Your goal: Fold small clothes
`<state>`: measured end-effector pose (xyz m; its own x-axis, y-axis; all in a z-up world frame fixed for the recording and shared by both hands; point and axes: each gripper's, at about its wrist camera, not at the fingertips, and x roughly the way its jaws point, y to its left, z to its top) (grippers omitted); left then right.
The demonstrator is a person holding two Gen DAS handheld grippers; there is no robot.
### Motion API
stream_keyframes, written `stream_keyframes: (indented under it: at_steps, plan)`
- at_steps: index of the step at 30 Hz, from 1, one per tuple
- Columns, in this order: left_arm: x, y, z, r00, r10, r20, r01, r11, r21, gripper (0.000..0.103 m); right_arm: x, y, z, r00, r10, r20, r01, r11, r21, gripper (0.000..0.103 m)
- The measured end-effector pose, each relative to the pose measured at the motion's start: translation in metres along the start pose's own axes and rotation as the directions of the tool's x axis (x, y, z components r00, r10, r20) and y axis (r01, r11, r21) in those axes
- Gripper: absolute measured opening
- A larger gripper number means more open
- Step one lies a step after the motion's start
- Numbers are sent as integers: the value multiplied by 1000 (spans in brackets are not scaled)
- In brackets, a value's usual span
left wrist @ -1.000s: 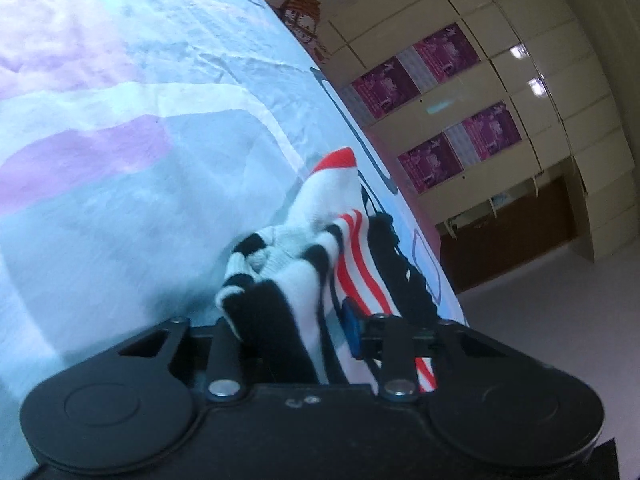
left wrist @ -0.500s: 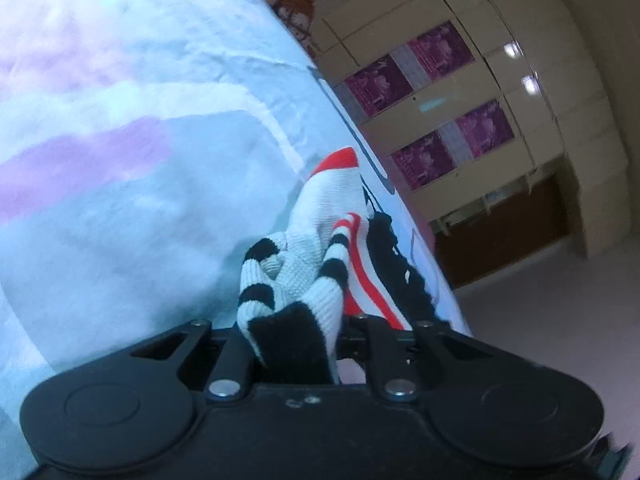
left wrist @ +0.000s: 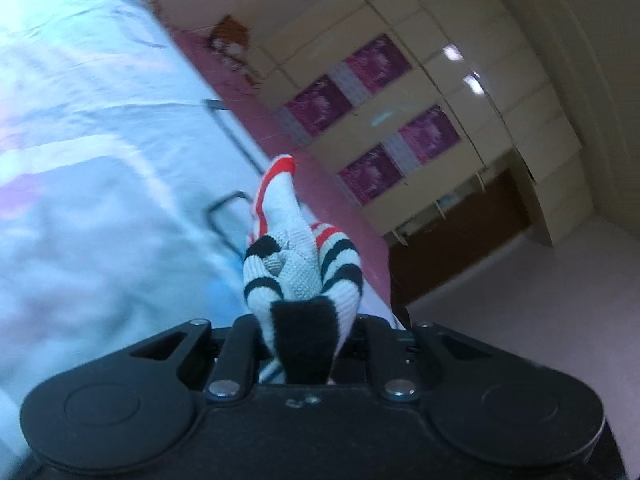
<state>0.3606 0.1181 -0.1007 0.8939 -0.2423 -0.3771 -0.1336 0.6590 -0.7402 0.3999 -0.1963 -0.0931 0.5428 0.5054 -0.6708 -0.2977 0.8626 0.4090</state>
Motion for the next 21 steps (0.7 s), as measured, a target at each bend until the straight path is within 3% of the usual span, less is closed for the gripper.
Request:
stream_keyframes:
  at_steps: [2,7,13,17,20,21]
  plan:
    - [9,-25,-8,1000,3,-21,-2,998,57,14,-4,-9,3,999,36,-5,-36,999,25,0]
    - [29,-84,-39,998,-16,-63,29,978,207,14,-48,-56,12,995,34,97,-47,990,135,0]
    - [56,-120,-85,988,-50,-143,84,967,240,14,-110,-135,16,983,-17,184,-30,969,247,0]
    - [83,-140,-127,969,-19,-247,93,952,292,14,-140,-175,12,979,-45,199,-19,952,307,0]
    - [108,-151,-163,942,83,-325,54,919,392,15,-157,-191,8,980,-39,197,-31,940,339,0]
    - [116,-155,-174,932,122,-340,44,896,441,19,-160,-193,7,981,-35,190,-34,938,345,1]
